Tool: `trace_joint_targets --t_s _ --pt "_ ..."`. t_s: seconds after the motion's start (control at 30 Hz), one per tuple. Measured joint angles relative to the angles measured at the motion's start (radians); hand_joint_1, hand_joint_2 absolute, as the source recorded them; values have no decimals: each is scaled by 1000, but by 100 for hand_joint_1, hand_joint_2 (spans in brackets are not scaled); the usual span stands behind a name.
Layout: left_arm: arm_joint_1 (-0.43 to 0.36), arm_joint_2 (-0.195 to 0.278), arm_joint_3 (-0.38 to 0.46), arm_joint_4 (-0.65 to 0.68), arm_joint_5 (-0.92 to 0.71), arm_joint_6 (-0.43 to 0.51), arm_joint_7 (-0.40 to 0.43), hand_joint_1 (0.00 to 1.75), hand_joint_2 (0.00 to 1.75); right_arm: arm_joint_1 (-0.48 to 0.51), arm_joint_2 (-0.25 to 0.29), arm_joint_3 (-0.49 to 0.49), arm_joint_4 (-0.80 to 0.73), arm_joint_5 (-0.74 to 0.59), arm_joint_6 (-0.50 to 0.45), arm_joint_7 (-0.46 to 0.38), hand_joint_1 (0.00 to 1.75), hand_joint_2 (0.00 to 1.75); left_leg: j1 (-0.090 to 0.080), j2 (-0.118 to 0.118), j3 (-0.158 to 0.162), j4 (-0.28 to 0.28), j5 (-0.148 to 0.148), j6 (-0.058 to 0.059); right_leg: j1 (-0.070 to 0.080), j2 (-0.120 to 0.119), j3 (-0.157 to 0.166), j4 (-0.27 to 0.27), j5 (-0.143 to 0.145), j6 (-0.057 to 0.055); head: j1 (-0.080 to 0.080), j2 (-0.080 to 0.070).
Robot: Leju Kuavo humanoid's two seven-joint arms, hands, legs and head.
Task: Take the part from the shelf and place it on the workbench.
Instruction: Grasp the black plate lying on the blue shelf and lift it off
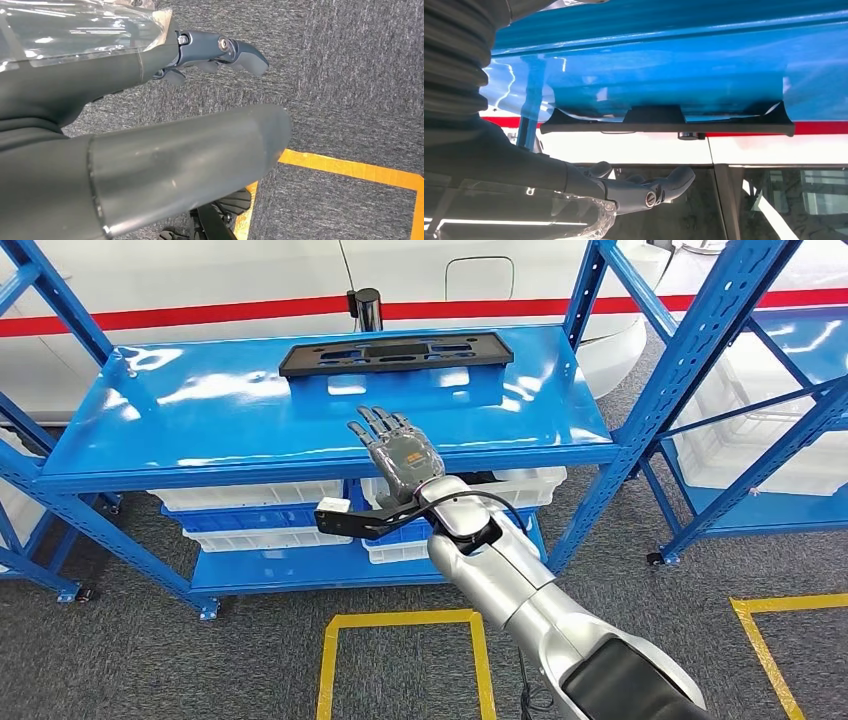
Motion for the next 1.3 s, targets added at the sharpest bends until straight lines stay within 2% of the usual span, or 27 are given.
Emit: trace_joint_targets --t_s 0.43,0.47,0.57,0.63,0.67,0.73,0.8,0.83,0.87,0.9,0.93,0.97,1.0,1.07,1.13,1.17,1.2,1.27,1.3 --pt "0 0 0 0 -1 3 -2 0 0 0 1 16 17 -3 -12 -1 0 175 0 0 0 0 0 0 0 0 0 0 0 0 0 0" --pt "0 1 0 0 -1 4 -3 0 0 0 2 17 19 -3 -16 -2 0 175 -1 0 -1 2 -1 1 -4 0 1 -1 1 2 0 0" --pt "0 3 1 0 -2 6 -3 0 0 -2 11 19 20 -3 -27 -4 0 175 -1 0 -4 3 -2 11 -10 1 4 -11 7 11 -1 0" --pt "0 3 1 0 -2 6 -3 0 0 -4 17 21 21 -2 -31 -5 0 175 6 4 10 -24 9 20 -4 1 -1 -3 1 12 -1 0" --pt "0 2 2 0 -2 6 -3 0 0 -6 19 22 21 -2 -32 -5 0 175 10 6 17 -37 15 25 -1 1 -16 25 -13 9 0 0" --pt "0 0 3 0 -2 6 -5 0 0 -6 19 24 22 -2 -33 -5 0 175 13 7 22 -48 20 28 1 2 -80 139 -57 0 1 0" --pt "0 -1 5 0 -2 8 -8 0 0 -1 17 25 26 -2 -33 -5 0 175 14 7 21 -47 19 28 -1 2 -146 249 -83 3 2 0" --pt "1 -2 5 0 -2 8 -9 0 0 2 15 25 28 -2 -34 -5 0 175 16 7 21 -46 18 26 -2 2 -159 259 -75 10 1 0" --pt "1 -2 5 0 -4 8 -10 0 0 4 14 26 30 -2 -34 -5 0 175 18 6 20 -42 15 22 -5 2 -150 226 -51 22 1 0" --pt "1 -3 6 1 -6 8 -11 0 0 4 14 26 31 -2 -35 -6 0 175 21 6 20 -35 11 15 -8 0 -123 160 -17 35 1 0" --pt "1 -3 6 1 -8 9 -11 0 0 3 14 27 32 -2 -37 -6 0 175 22 6 17 -24 3 5 -10 -3 -96 98 11 43 2 0" --pt "1 -2 6 1 -10 9 -12 0 0 2 14 28 33 -2 -39 -7 0 175 23 6 13 -12 -5 -6 -11 -3 -75 51 28 42 2 0" --pt "0 -1 7 1 -11 10 -13 0 0 2 14 29 34 -2 -40 -8 0 175 22 7 9 -2 -11 -14 -10 -3 -64 29 35 34 1 0" --pt "0 0 8 1 -13 11 -14 0 0 2 15 30 36 -2 -41 -9 0 175 24 8 5 5 -16 -23 -6 3 -64 30 32 9 1 0" --pt "0 -1 10 1 -15 11 -14 0 0 1 16 31 37 -2 -41 -9 0 175 31 7 2 15 -25 -30 -6 7 -63 31 33 -6 0 0" --pt "-1 -1 11 1 -16 11 -15 0 0 -1 17 31 37 -2 -41 -9 0 175 34 3 -9 41 -41 -33 -7 9 -60 30 33 -11 0 0" --pt "-1 -1 13 1 -16 11 -15 0 0 -2 18 32 37 -2 -42 -10 0 175 35 -2 -31 87 -65 -36 -6 10 -58 29 32 -15 0 0" --pt "0 -1 15 2 -16 11 -15 0 0 -2 20 32 38 -2 -42 -10 0 175 36 -9 -102 221 -118 -40 -2 12 -54 30 28 -21 -1 0" --pt "1 -1 15 2 -16 11 -15 0 0 -2 20 32 39 -2 -42 -10 0 175 36 -10 -135 271 -128 -40 1 13 -53 30 25 -24 -1 0"
